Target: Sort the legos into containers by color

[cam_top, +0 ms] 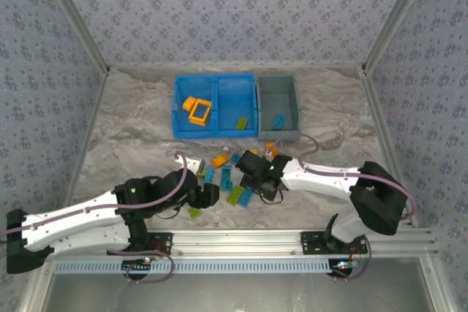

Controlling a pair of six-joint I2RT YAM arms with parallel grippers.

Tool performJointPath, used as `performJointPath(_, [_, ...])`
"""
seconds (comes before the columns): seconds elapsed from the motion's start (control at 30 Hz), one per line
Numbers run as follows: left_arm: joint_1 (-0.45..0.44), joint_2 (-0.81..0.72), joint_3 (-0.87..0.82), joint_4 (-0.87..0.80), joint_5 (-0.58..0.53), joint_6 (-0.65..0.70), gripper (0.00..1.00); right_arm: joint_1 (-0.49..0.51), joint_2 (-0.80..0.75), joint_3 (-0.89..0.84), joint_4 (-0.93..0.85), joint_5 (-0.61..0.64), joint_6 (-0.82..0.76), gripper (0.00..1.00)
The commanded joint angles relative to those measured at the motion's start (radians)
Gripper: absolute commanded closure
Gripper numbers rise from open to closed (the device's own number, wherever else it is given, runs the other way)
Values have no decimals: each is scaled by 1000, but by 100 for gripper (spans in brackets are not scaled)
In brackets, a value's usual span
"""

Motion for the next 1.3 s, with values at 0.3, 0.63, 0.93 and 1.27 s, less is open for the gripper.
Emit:
performJointPath(0.3, [-44,-49,15,19,-35,16,24,-8,140,29,61,-122,209,31])
performJointPath(0.63, [-44,-64,3,13,-47,9,24,29,157,53,43,-132,240,38])
performJointPath(0.93, [-43,-49,5,33,-42,14,24,38,148,93,2,-141,267,38])
performJointPath(1.27, [-44,-40,9,41,-36,15,24,31,180,84,-15,-145,276,46])
